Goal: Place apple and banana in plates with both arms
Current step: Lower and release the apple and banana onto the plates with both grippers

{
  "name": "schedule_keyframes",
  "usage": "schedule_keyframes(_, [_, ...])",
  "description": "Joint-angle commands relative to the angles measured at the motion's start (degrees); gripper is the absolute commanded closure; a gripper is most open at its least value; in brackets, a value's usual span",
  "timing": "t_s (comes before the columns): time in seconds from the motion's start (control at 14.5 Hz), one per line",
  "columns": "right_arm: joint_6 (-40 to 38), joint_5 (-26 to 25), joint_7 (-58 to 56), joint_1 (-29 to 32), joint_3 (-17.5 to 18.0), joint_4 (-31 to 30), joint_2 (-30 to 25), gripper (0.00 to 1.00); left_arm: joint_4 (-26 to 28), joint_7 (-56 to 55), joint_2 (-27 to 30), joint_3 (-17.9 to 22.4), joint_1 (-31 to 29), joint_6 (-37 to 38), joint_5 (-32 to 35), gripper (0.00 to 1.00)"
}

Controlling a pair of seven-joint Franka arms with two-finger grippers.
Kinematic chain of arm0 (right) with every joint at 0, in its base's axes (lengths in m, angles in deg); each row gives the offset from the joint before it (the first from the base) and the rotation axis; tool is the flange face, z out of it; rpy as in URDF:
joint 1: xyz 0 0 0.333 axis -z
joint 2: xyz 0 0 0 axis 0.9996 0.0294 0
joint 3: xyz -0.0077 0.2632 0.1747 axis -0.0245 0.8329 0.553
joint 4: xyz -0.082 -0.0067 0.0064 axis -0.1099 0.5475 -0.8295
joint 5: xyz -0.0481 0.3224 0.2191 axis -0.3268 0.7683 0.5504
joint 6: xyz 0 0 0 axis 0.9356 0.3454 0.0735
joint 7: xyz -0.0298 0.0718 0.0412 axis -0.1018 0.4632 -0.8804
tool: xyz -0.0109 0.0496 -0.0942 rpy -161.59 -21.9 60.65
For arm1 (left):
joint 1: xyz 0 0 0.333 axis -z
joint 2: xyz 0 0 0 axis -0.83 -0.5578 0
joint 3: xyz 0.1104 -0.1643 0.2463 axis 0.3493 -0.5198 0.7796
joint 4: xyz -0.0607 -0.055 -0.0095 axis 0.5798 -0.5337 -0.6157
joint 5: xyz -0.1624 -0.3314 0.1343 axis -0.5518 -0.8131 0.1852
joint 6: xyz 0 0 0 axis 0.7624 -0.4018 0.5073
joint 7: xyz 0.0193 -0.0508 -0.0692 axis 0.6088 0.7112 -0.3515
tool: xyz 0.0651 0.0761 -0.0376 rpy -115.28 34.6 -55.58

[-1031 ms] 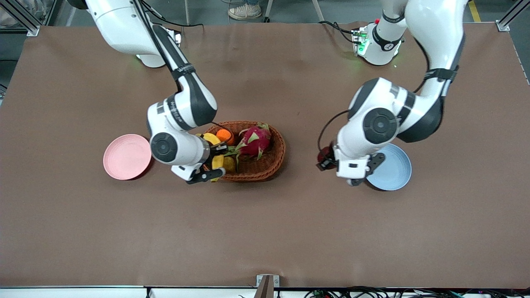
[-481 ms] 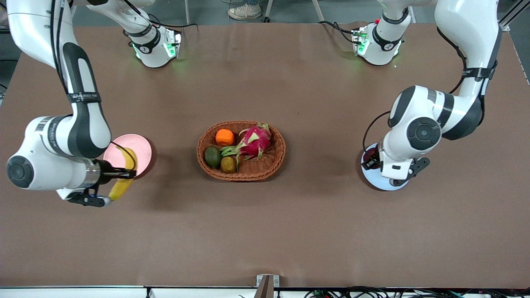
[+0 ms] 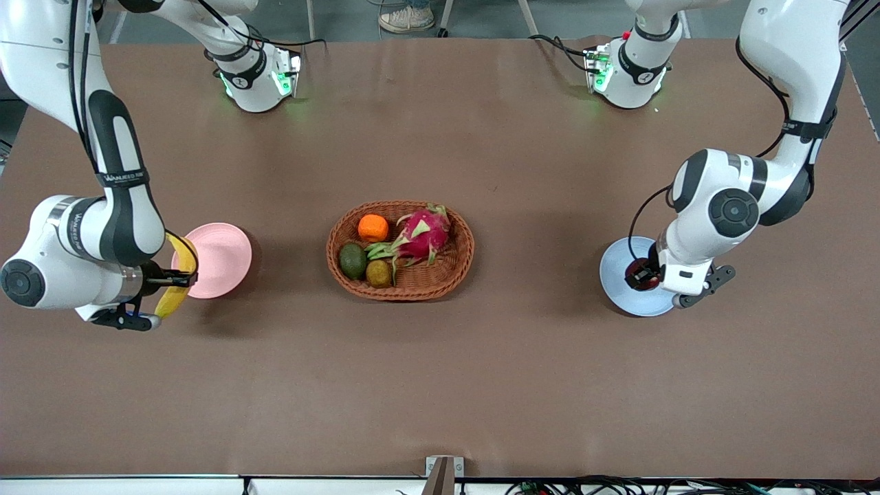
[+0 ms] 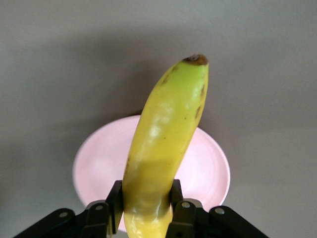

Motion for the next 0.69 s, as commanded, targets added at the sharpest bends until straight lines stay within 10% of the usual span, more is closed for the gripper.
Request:
schedule_keyframes(0.0, [7.3,-1.0,-0.1,0.1,1.3,-10.2,-5.0,0.8,2.2,2.2,0.2,-0.7,-2.4,-3.6,0.9,0.67])
schedule_keyframes(0.41, [6.7,-0.9,0.0,-0.8,1.6,-12.1,-5.4,0.76,2.2,2.5,-3.4,-0.7,-3.2,-6.6,0.9,0.54])
schedule_keyframes(0.62, [7.0,-0.9,0.0,-0.8,1.6,-12.6,-5.3,0.39,2.2,2.5,-4.3,-0.7,-3.2,-7.3,0.9,0.31])
